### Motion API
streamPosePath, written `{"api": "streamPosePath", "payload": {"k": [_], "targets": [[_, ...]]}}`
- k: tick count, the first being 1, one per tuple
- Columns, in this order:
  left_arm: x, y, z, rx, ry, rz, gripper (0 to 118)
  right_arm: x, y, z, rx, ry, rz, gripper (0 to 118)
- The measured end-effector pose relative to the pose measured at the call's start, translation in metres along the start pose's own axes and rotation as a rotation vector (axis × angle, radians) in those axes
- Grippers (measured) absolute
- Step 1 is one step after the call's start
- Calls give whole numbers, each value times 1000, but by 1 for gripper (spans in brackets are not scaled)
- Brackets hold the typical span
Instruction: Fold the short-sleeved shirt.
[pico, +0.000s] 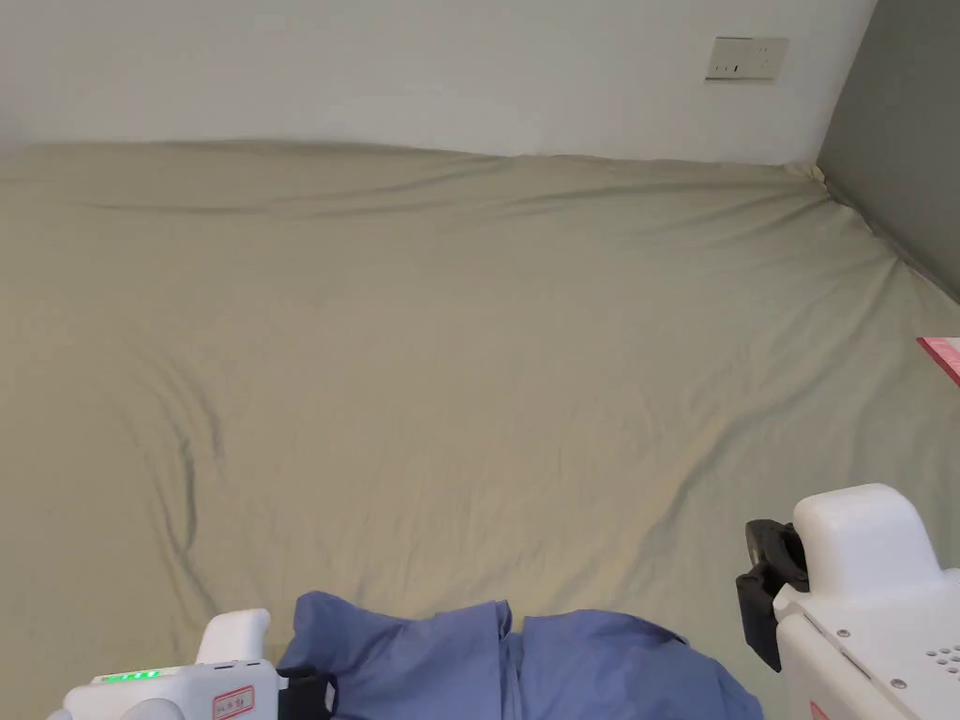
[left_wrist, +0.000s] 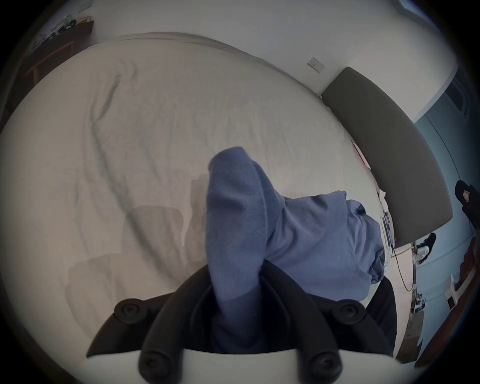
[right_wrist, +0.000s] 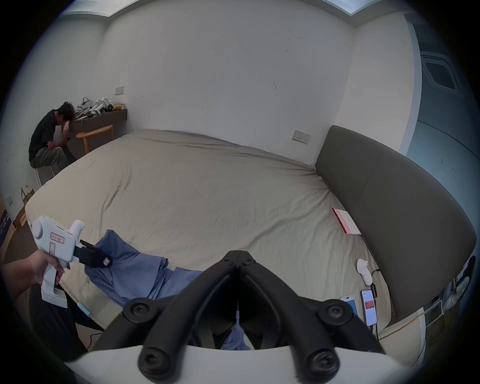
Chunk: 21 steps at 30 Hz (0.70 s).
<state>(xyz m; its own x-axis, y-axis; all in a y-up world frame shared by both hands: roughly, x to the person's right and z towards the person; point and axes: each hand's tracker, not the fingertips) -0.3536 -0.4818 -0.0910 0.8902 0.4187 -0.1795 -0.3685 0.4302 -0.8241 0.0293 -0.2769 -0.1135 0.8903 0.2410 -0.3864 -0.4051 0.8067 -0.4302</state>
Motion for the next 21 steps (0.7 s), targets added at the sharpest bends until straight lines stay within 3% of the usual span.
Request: {"api": "streamPosePath", "payload": {"k": [8, 12, 17, 19, 21], "targets": [[-36, 7, 53, 78, 165, -49, 11, 0, 5, -1, 16, 6, 9, 2], [-55, 21, 96, 152, 398, -121, 11, -8, 11, 1, 27, 22, 17, 2], [-45, 39, 146, 169, 549, -171, 11, -14, 15, 2, 39, 36, 19, 2], [-34, 43, 153, 153, 498, -157, 12, -16, 17, 2, 40, 43, 16, 2], [-20, 46, 154, 139, 351, -103, 12, -18, 17, 1, 41, 50, 15, 2]]}}
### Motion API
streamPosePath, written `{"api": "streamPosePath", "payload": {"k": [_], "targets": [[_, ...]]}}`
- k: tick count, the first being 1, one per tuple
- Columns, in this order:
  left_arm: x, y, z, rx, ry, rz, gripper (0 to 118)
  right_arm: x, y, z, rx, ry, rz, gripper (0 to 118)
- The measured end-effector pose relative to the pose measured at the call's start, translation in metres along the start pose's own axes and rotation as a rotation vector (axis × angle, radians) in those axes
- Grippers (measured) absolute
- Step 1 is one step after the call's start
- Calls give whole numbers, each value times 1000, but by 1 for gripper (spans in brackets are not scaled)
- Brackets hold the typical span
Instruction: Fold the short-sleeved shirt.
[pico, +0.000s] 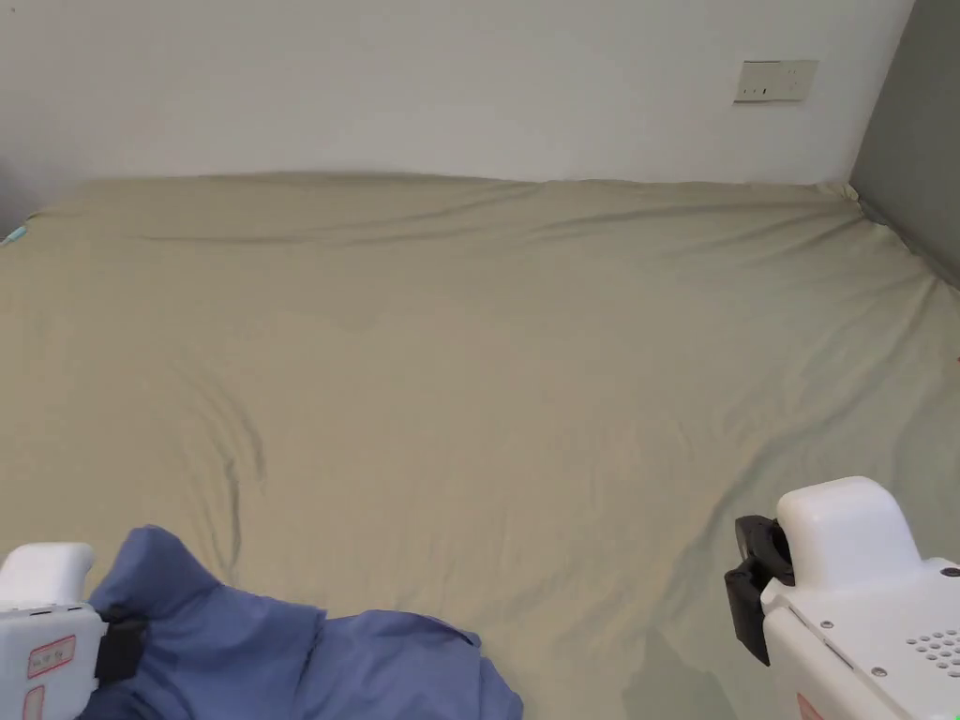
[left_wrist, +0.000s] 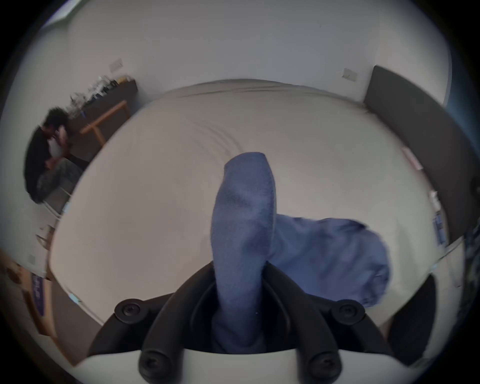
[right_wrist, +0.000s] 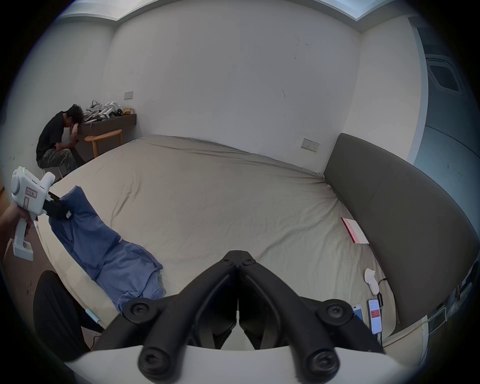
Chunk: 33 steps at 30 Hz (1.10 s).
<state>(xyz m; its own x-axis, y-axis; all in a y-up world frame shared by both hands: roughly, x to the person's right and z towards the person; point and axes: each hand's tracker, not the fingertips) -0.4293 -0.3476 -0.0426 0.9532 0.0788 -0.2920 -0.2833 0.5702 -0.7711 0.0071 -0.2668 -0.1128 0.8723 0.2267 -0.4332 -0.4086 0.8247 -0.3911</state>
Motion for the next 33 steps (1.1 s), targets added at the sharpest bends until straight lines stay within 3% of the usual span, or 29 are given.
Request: {"api": "streamPosePath", "payload": {"k": [6, 11, 15, 22, 23, 24, 25, 26, 27, 29, 31, 33], "targets": [[70, 4, -6, 1, -76, -76, 12, 1, -2, 3, -3, 12, -8, 2], [125, -8, -49, -73, -190, -106, 12, 7, -6, 8, -4, 2, -23, 2], [172, -30, -89, -155, -141, -211, 12, 12, -10, 7, -15, -4, -33, 2], [215, -52, -113, -170, -92, -204, 12, 21, -17, 5, -23, -14, -58, 2], [218, -54, -114, -169, -83, -205, 15, 22, -18, 5, -22, -15, -61, 2], [217, -54, -116, -175, -82, -188, 36, 22, -19, 5, -20, -12, -65, 2], [215, -53, -117, -185, -170, -109, 66, 25, -21, 3, -19, -7, -70, 2], [213, -52, -116, -210, -284, -30, 105, 26, -21, 2, -21, -4, -71, 2], [214, -52, -114, -237, -366, 24, 118, 26, -21, 0, -23, -2, -70, 2], [214, -48, -100, -202, -477, 74, 116, 25, -22, -1, -27, -4, -64, 2], [208, -42, -85, -141, -503, 55, 115, 27, -22, 0, -27, -4, -67, 2], [197, -35, -78, -65, -492, 8, 107, 27, -21, 3, -12, -9, -75, 2]]}}
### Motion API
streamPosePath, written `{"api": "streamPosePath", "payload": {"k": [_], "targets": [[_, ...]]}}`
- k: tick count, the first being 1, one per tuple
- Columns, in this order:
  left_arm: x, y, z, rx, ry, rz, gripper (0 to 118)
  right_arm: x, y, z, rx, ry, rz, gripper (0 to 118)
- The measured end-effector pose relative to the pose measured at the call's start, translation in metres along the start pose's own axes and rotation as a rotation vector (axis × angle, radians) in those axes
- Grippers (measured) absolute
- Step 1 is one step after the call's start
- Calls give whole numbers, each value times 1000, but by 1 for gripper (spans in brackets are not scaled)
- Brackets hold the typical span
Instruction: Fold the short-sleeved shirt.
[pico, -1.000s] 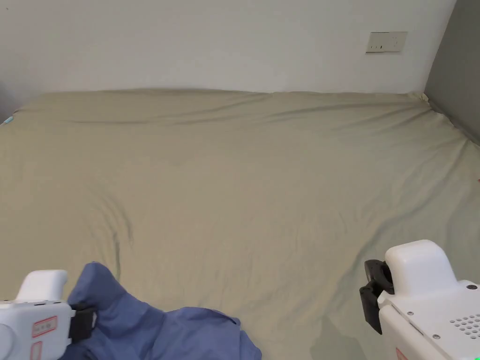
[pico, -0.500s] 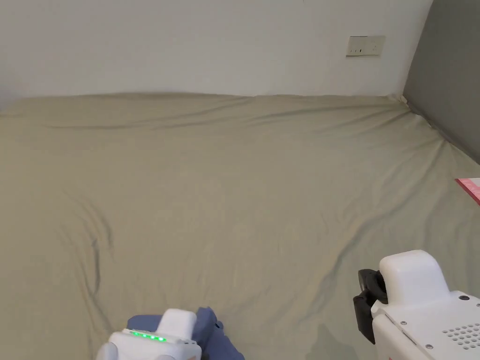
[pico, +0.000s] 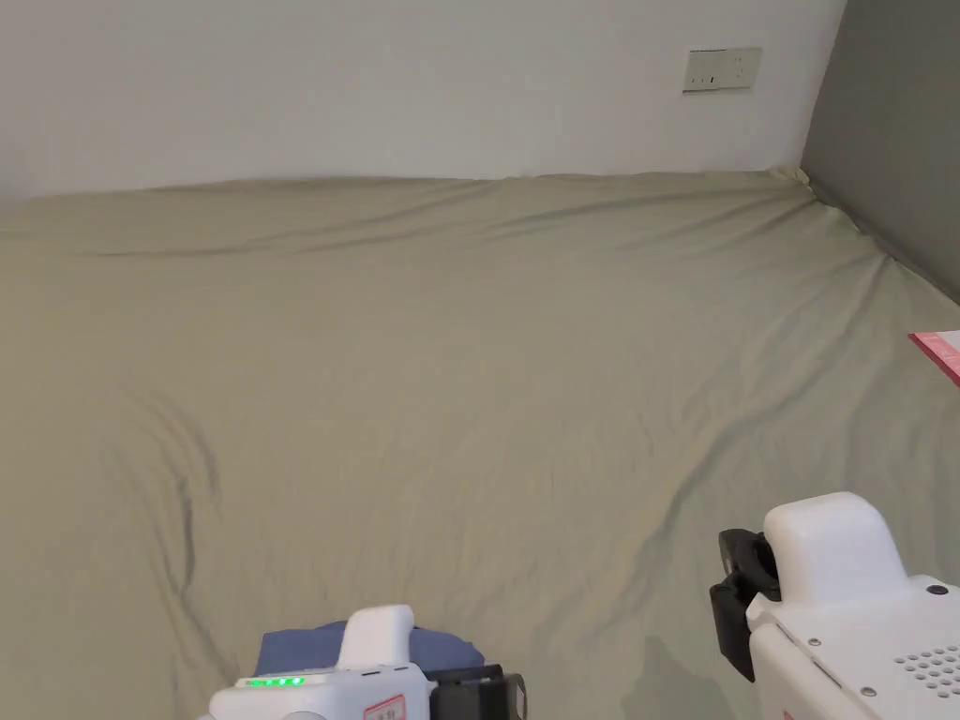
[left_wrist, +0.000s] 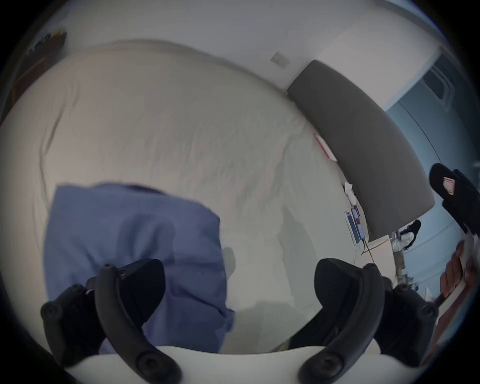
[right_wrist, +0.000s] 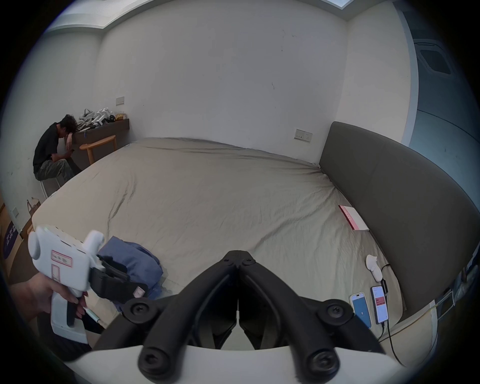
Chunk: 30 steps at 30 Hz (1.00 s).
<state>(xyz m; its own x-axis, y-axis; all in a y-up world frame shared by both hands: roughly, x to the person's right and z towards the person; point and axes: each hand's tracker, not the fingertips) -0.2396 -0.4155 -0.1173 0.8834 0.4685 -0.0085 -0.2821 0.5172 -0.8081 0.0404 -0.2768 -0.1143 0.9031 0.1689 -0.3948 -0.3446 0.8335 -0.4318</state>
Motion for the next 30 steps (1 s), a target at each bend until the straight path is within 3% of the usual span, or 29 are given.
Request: {"api": "streamPosePath", "payload": {"k": [1, 4, 5, 11, 15, 20, 26, 30], "targets": [[-5, 3, 5, 34, 50, -40, 97, 0, 1, 1, 7, -2, -4, 2], [-22, 6, 17, 103, 252, -106, 20, 1, 2, 3, 15, -2, -13, 2], [-28, 4, 20, 130, 284, -113, 0, 0, 2, 4, 18, -2, -14, 2], [-42, -22, -4, 112, 422, -252, 0, -3, 0, 4, 12, 3, -6, 2], [-23, -47, -36, 61, 409, -341, 0, -4, -3, 2, -1, 8, -8, 2], [24, -73, -63, 48, 563, -596, 0, -3, -5, 1, -18, 4, 1, 2], [55, -93, -68, 51, 448, -679, 0, 0, -6, -4, -28, -2, -12, 2], [63, -105, -69, 3, 333, -659, 0, -4, -6, -8, -32, 7, -4, 2]]}}
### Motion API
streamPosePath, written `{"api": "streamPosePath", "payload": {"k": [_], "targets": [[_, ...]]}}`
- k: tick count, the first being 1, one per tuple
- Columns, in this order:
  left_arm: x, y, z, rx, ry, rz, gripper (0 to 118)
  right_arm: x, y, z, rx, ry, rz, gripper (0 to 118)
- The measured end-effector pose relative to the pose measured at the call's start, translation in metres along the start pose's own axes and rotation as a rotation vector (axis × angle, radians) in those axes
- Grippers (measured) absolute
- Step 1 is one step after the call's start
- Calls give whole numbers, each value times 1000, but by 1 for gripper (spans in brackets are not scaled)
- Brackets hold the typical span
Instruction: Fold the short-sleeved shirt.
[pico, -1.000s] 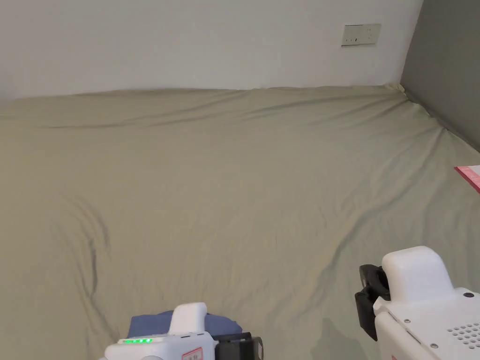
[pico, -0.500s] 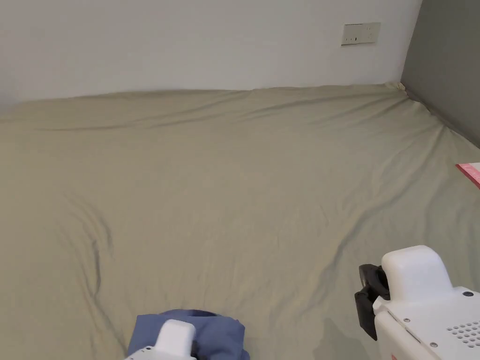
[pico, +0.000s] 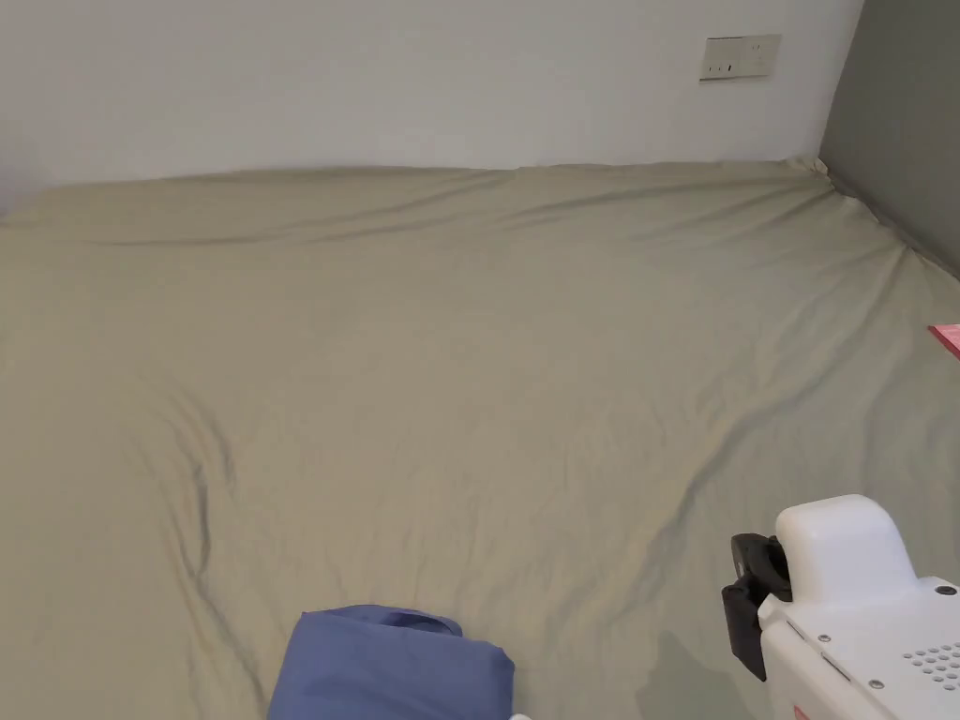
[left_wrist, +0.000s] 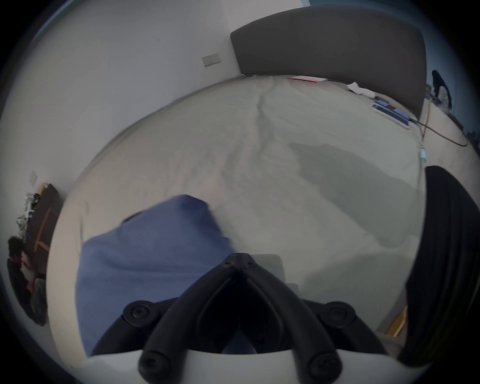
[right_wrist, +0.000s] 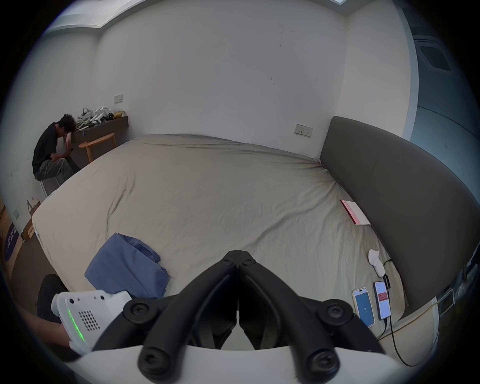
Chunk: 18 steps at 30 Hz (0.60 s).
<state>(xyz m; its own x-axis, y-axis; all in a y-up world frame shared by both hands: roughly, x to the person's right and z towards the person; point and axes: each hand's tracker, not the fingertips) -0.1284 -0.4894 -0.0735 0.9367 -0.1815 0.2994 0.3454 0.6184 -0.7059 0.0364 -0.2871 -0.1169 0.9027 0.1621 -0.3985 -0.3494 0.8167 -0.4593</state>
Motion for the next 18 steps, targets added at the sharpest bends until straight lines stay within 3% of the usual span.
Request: {"api": "streamPosePath", "payload": {"k": [3, 7, 12, 16, 18], "targets": [[12, -2, 15, -13, -153, -11, 0, -6, 2, -5, 3, 11, 10, 2], [-14, -5, 54, 95, -205, 123, 0, -12, 5, -20, 23, 44, 13, 2], [-108, -21, 95, 190, -63, 366, 0, -44, -1, -49, 10, 176, 54, 2], [-176, -45, 107, 201, 93, 484, 0, -87, -21, -88, -102, 416, -2, 2], [-200, -57, 105, 165, 118, 549, 0, -109, -41, -114, -163, 417, 57, 2]]}}
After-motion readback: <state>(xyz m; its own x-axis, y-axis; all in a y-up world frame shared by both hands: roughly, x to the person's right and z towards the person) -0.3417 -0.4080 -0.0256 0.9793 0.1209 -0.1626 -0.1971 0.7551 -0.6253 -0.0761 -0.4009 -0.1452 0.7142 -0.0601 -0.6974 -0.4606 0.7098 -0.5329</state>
